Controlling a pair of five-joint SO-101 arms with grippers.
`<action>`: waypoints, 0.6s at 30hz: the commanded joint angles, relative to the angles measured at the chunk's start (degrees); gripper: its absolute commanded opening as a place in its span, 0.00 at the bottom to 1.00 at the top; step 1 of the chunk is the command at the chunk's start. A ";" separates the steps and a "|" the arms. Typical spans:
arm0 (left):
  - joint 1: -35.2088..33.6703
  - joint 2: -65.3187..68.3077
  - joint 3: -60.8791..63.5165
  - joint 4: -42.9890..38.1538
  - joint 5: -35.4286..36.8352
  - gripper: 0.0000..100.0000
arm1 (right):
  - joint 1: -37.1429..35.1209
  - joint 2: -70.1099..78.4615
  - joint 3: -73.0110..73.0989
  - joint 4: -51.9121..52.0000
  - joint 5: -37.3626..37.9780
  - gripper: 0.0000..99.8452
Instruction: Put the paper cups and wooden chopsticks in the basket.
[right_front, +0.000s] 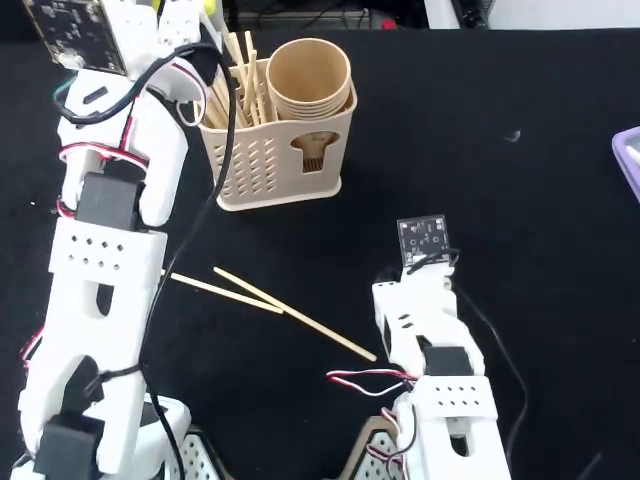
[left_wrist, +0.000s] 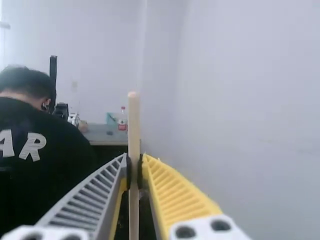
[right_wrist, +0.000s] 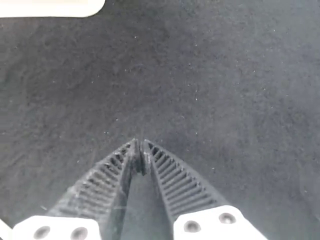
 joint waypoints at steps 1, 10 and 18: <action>0.04 -0.62 2.24 1.93 -0.35 0.03 | -0.88 -1.71 -0.31 -1.14 -0.35 0.01; -0.48 -1.14 6.73 2.20 -0.26 0.13 | -0.88 -1.71 -0.31 -1.14 -0.35 0.01; -0.57 -1.58 2.42 6.51 -0.26 0.13 | -0.88 -1.71 -0.31 -1.14 -0.18 0.01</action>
